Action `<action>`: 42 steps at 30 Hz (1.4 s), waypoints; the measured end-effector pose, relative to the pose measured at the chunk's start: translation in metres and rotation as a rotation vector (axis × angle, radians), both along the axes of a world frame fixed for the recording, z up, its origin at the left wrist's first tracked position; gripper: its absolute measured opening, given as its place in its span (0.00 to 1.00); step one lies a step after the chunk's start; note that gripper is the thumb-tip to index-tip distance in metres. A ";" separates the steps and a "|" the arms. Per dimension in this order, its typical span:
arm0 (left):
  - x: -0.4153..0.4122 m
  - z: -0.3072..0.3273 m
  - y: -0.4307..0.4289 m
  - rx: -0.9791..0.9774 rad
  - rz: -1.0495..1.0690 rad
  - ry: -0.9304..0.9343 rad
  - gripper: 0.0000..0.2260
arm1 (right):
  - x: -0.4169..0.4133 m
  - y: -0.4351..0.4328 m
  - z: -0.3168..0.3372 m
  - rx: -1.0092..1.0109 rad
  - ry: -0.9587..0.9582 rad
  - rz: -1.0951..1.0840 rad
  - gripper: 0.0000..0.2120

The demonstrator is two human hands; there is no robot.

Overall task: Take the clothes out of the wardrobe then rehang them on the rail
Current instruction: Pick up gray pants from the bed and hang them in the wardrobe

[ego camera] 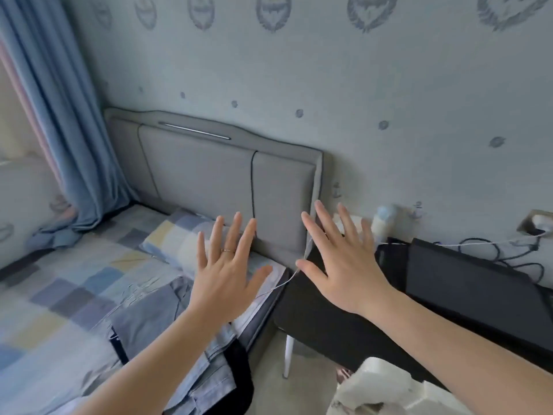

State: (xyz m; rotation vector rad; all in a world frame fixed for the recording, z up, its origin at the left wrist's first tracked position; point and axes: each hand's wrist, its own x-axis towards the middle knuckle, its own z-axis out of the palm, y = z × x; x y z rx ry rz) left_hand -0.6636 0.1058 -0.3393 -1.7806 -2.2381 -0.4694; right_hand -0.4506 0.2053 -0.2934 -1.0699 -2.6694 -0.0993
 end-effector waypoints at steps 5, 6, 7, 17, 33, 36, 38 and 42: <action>-0.084 -0.055 -0.022 -0.116 0.244 -0.084 0.35 | -0.107 0.028 -0.052 -0.122 -0.055 0.171 0.35; -0.098 -0.065 -0.026 -0.128 0.294 -0.114 0.35 | -0.127 0.034 -0.063 -0.141 -0.078 0.200 0.35; -0.110 -0.075 -0.029 -0.145 0.345 -0.138 0.34 | -0.146 0.038 -0.073 -0.156 -0.103 0.231 0.35; -0.196 -0.154 -0.080 -0.303 0.712 -0.340 0.35 | -0.304 0.041 -0.157 -0.320 -0.302 0.500 0.36; -0.358 -0.272 -0.107 -0.405 0.813 -0.705 0.33 | -0.477 0.027 -0.278 -0.446 -0.568 0.445 0.34; -0.387 -0.318 -0.089 -0.432 0.822 -0.734 0.33 | -0.504 0.050 -0.324 -0.457 -0.619 0.424 0.33; -0.408 -0.355 -0.074 -0.451 0.823 -0.758 0.33 | -0.526 0.068 -0.360 -0.463 -0.652 0.424 0.34; -0.453 -0.441 -0.042 -0.502 0.826 -0.730 0.32 | -0.581 0.109 -0.447 -0.469 -0.675 0.416 0.33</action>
